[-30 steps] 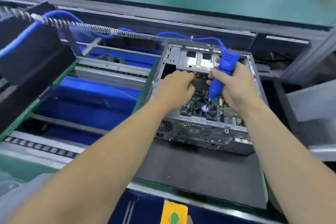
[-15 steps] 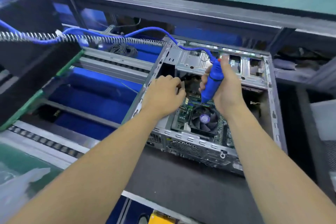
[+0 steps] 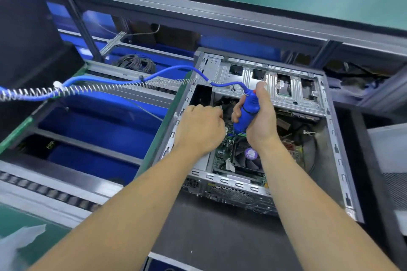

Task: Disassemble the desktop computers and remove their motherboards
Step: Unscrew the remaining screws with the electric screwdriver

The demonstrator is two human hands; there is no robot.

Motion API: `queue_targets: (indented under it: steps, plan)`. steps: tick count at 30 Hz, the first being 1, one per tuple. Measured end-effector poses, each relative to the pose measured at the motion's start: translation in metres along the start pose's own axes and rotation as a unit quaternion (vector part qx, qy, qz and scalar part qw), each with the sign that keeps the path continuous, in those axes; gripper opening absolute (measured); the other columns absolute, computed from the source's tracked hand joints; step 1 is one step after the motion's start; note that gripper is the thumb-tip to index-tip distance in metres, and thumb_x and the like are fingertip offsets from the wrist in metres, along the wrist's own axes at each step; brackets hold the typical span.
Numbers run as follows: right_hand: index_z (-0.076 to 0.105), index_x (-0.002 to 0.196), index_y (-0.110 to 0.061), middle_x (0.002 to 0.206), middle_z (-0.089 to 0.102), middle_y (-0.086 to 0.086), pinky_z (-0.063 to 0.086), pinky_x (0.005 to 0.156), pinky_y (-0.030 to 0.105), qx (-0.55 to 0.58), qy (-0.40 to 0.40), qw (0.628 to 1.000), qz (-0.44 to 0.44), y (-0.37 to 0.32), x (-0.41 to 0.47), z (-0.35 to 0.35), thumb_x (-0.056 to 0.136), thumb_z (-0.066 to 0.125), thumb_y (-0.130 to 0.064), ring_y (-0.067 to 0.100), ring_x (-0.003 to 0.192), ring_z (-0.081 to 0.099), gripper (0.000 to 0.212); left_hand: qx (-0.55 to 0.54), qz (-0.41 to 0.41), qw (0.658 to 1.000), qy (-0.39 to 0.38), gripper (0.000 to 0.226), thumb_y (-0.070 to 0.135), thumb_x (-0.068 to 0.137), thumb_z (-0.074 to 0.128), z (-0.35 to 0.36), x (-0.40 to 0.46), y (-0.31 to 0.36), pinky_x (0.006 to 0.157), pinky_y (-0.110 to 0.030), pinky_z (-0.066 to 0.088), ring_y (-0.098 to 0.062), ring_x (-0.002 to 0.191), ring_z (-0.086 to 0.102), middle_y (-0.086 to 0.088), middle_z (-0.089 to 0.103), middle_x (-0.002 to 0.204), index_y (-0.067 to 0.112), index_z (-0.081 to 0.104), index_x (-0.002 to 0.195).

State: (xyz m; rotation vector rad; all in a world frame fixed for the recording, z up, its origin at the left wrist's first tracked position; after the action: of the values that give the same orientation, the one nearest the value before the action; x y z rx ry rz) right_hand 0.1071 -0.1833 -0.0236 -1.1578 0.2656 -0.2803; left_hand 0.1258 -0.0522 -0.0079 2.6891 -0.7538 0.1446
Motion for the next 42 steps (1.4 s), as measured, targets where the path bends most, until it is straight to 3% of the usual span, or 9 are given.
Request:
queue_targets:
  steps: [9, 24, 33, 38, 42]
  plan:
    - [0.058, 0.061, -0.017, 0.053, 0.048, 0.007, 0.036, 0.051, 0.031, -0.009, 0.017, 1.000, 0.003, 0.006, 0.006, -0.009, 0.076, 0.062, -0.066, 0.022, 0.047, 0.043, 0.051, -0.008, 0.003, 1.000, 0.001, 0.015, 0.023, 0.094, 0.037, 0.001, 0.000, 0.000, 0.089, -0.040, 0.038, -0.025, 0.078, 0.050, 0.000, 0.061, 0.079, 0.023, 0.045, 0.081]
    - [0.063, 0.065, -0.016, 0.058, 0.055, 0.013, 0.043, 0.058, 0.034, -0.108, -0.047, 0.993, -0.018, 0.012, 0.001, -0.004, 0.074, 0.064, -0.077, 0.024, 0.055, 0.048, 0.061, 0.003, -0.005, 1.000, -0.021, 0.018, 0.022, 0.094, 0.036, 0.000, 0.000, 0.002, 0.095, -0.041, 0.037, -0.026, 0.086, 0.053, -0.003, 0.062, 0.084, 0.020, 0.053, 0.086]
    - [0.059, 0.057, -0.019, 0.051, 0.051, 0.010, 0.040, 0.056, 0.033, -0.105, -0.028, 0.994, -0.024, 0.008, 0.000, -0.010, 0.078, 0.054, -0.055, 0.023, 0.049, 0.044, 0.042, -0.003, -0.004, 1.000, -0.019, 0.026, 0.021, 0.093, 0.037, 0.000, 0.000, 0.002, 0.096, -0.040, 0.038, -0.025, 0.089, 0.053, -0.002, 0.065, 0.089, 0.019, 0.062, 0.096]
    - [0.061, 0.058, -0.018, 0.054, 0.051, 0.011, 0.041, 0.055, 0.032, -0.104, -0.049, 0.993, -0.017, 0.009, 0.000, -0.002, 0.079, 0.056, -0.067, 0.023, 0.051, 0.044, 0.053, 0.000, -0.009, 1.000, -0.023, 0.024, 0.021, 0.094, 0.037, 0.000, 0.000, 0.002, 0.096, -0.040, 0.037, -0.025, 0.089, 0.053, -0.002, 0.065, 0.089, 0.019, 0.061, 0.095]
    - [0.058, 0.068, -0.012, 0.061, 0.053, 0.009, 0.040, 0.057, 0.032, -0.069, -0.069, 0.995, 0.005, 0.010, -0.001, 0.002, 0.077, 0.054, -0.075, 0.022, 0.055, 0.046, 0.064, -0.010, -0.010, 1.000, -0.021, 0.015, 0.020, 0.094, 0.037, -0.001, -0.001, 0.002, 0.093, -0.039, 0.036, -0.024, 0.082, 0.046, 0.002, 0.050, 0.078, 0.020, 0.047, 0.082]
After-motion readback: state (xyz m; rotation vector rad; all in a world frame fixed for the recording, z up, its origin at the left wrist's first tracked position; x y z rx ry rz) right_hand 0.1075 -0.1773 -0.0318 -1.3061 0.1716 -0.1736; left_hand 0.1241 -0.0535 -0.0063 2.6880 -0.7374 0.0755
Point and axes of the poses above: each hand's wrist, its own x-axis towards the middle knuckle, its own z-axis out of the palm, y = z × x, the point moved 7 cm from there along x, towards the middle knuckle
